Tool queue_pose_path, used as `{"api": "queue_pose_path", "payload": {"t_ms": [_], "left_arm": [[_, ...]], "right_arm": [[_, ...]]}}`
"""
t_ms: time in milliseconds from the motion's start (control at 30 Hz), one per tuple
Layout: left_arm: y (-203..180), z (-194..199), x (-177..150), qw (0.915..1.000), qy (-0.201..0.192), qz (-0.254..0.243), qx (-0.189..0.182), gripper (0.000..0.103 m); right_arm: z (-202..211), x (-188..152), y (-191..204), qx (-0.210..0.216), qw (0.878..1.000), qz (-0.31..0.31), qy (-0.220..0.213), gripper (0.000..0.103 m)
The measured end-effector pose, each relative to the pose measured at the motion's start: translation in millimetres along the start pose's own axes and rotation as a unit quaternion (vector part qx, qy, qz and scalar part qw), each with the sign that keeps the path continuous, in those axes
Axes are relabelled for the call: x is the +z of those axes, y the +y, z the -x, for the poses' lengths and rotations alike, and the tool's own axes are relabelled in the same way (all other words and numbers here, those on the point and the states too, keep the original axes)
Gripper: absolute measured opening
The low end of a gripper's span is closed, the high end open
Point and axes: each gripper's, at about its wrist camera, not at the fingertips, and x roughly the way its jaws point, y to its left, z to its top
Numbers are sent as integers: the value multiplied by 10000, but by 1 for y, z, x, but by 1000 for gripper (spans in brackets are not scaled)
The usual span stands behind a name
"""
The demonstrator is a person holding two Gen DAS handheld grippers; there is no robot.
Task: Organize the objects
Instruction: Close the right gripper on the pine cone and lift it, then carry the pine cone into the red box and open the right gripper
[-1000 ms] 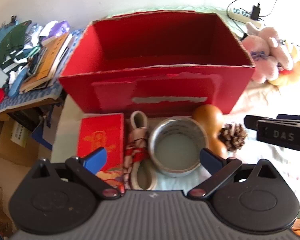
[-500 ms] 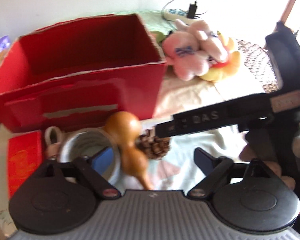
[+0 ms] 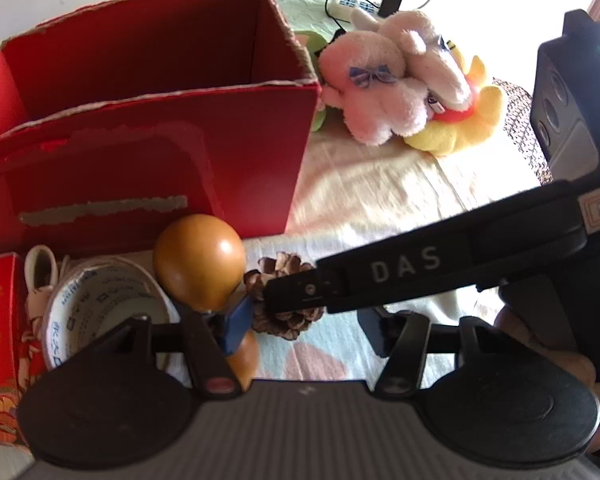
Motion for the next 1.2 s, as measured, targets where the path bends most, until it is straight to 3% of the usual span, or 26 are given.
{"api": "queue_pose_path", "payload": {"t_ms": [133,167,433,700,900,1033,1200], "left_arm": [[0,2,1,9998,14,86,-162,48],[-3,1,2,9998,22,57,-185,48],[-23,18,5,9979,-139,-479,-415,47],[-25,71,34,9865,-817,-1027,-983,47],[5,106,69,9754,-1324,-1269,-1219,48],[38,103,95,9757,-1320,-1173,-1298,48],[81,67,118,9814,-875,-762,-1530,48]], "right_arm": [[7,-2,-5,41,10000,3,29,38],[10,-3,-5,83,10000,-4,36,34],[41,-4,7,-192,9995,152,-221,33],[93,4,49,-474,9925,471,-1024,33],[96,39,98,-720,9827,892,-1454,33],[68,76,123,-1039,9799,1169,-1240,33],[16,122,131,-1487,9803,1229,-422,33]]}}
